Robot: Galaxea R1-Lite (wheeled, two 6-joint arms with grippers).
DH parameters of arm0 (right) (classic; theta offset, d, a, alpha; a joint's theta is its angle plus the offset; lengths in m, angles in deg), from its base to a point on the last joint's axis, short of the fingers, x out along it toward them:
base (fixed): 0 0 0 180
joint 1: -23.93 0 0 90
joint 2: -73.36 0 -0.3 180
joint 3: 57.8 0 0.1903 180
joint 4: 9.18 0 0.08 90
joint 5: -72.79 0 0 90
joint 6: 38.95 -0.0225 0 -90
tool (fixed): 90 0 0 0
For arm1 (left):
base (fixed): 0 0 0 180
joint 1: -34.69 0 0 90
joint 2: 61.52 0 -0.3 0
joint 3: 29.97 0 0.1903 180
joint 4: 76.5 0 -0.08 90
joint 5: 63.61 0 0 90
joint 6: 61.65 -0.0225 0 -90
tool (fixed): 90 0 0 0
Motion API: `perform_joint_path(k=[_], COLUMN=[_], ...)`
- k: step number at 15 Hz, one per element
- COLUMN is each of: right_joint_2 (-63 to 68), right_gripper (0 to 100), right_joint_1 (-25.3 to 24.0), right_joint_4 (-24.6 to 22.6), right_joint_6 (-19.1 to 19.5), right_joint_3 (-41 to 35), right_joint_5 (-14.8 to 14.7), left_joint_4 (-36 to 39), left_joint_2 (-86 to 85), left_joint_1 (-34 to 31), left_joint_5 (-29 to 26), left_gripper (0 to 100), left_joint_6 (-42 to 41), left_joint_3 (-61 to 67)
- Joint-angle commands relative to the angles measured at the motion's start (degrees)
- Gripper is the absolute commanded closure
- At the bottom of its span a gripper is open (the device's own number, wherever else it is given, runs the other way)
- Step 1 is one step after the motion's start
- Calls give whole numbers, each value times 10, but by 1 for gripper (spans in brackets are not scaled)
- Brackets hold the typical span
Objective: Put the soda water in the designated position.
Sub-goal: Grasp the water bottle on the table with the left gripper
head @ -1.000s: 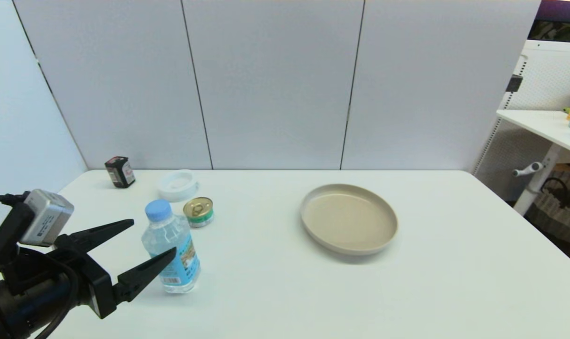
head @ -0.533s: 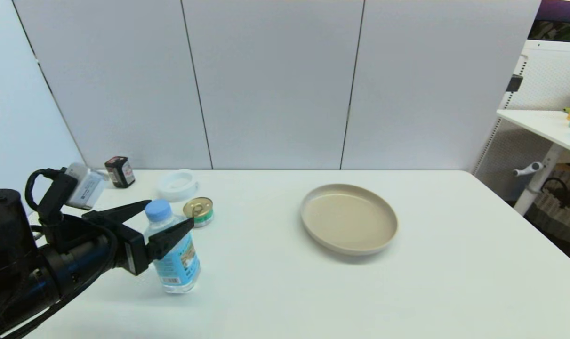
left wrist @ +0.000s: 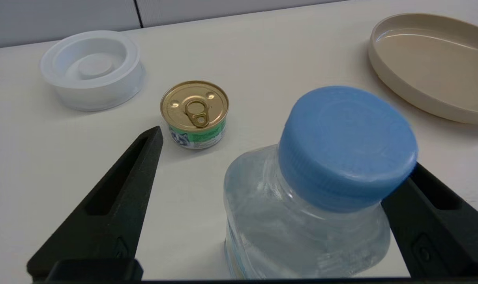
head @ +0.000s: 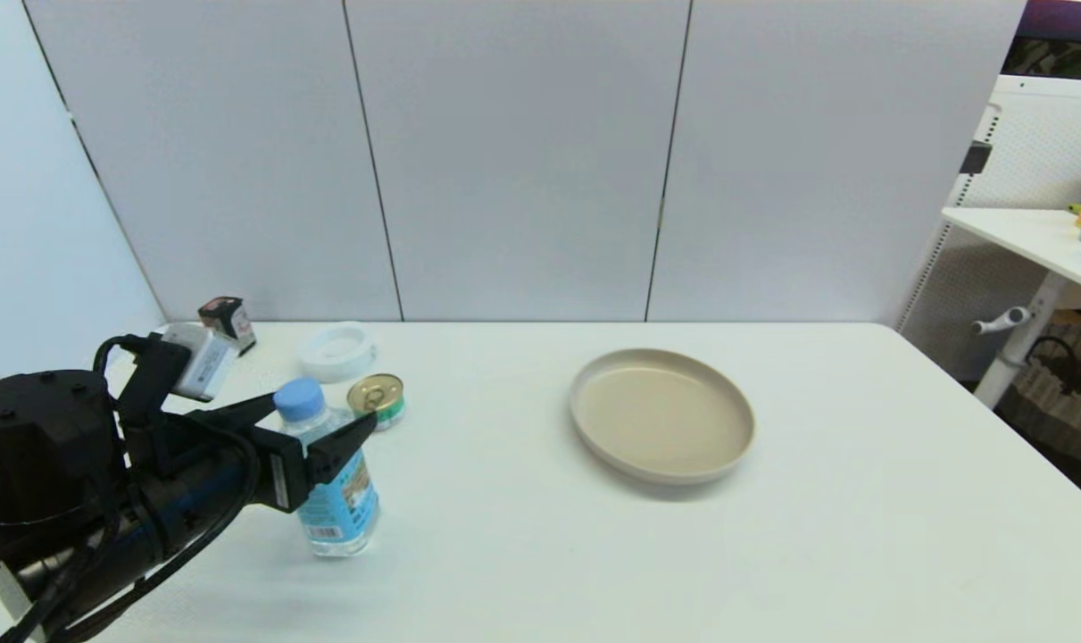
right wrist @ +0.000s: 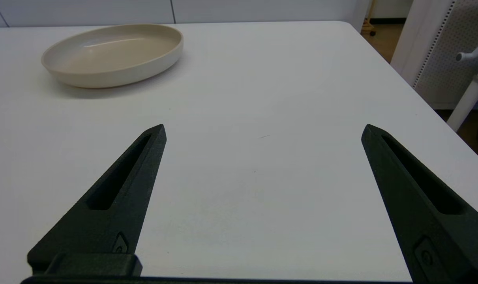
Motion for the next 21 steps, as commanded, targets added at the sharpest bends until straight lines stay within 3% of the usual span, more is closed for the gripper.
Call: perform_joint_path(k=[1, 5, 9, 21], right_joint_2=[1, 1, 1, 1], right_gripper=[0, 0, 0, 0], right_joint_1=[0, 0, 0, 0], right_joint_4=[0, 0, 0, 0], right_joint_6=[0, 0, 0, 0], right_joint_3=[-1, -1, -1, -1], right_joint_5=[0, 0, 0, 0], left_joint_4=[7, 26, 42, 80], left_joint_2=[2, 18, 35, 58], left_joint_1=[71, 75, 75, 75], left_joint_5=[90, 99, 150, 153], left_gripper=[0, 0, 0, 0], left_joint_6=[52, 61, 79, 88], left_joint_3=[14, 15, 24, 42])
